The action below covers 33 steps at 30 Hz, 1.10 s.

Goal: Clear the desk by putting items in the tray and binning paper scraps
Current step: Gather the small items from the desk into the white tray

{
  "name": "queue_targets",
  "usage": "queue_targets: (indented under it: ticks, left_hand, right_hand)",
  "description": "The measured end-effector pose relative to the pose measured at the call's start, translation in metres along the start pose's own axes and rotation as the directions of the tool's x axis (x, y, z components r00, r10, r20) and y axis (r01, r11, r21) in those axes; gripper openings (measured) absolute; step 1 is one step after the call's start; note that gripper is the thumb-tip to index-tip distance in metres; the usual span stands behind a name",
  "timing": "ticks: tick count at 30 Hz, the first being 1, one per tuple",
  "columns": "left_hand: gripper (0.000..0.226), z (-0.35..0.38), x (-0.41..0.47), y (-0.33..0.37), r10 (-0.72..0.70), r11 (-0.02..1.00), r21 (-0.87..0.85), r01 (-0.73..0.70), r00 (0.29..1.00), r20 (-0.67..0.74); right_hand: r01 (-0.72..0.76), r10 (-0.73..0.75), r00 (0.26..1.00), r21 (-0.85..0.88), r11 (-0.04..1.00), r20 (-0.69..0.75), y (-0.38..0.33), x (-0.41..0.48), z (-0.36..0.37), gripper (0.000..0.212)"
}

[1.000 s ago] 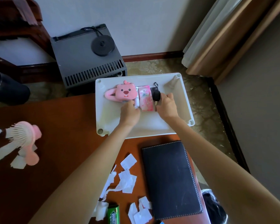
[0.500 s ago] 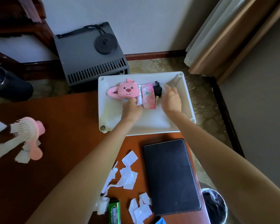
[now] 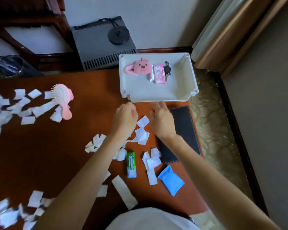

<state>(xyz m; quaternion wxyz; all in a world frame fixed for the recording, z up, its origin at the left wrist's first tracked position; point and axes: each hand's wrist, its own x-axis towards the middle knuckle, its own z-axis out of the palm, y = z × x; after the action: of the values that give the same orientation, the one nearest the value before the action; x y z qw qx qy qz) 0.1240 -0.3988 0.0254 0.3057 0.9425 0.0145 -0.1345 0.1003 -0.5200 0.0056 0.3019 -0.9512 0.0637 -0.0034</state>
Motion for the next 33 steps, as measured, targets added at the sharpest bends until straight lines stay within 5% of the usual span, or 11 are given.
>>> queue_targets:
  ticks: [4,9,18,22,27,33]
  left_hand:
    - [0.017,0.026,-0.065,-0.051,-0.120,0.989,0.105,0.107,0.984,0.131]
    - [0.045,0.060,-0.118,-0.078,-0.237,0.968,0.139,0.208,0.940,0.247]
    - [0.053,0.071,-0.118,-0.081,-0.220,0.963,0.224,0.151,0.920,0.324]
    - [0.044,0.070,-0.124,-0.085,-0.170,0.975,0.196,0.107,0.926,0.338]
    - [0.045,0.070,-0.136,-0.078,-0.130,0.989,0.111,0.098,0.936,0.327]
    - [0.042,0.066,-0.139,-0.071,-0.107,0.994,0.052,0.095,0.942,0.318]
  right_hand:
    - [-0.126,0.133,0.969,-0.047,0.991,0.208,0.006,-0.082,0.025,0.029]
    - [-0.227,0.263,0.898,-0.142,0.964,0.353,0.013,-0.142,0.043,0.037]
    - [-0.361,0.380,0.916,-0.149,0.921,0.130,0.027,-0.178,0.034,0.018]
    - [-0.434,0.447,0.893,-0.178,0.883,0.039,0.044,-0.199,0.029,0.036]
    - [-0.406,0.468,0.869,-0.310,0.860,0.159,0.050,-0.213,0.032,0.059]
    - [-0.320,0.414,0.901,-0.442,0.838,0.132,0.049,-0.211,0.033,0.049]
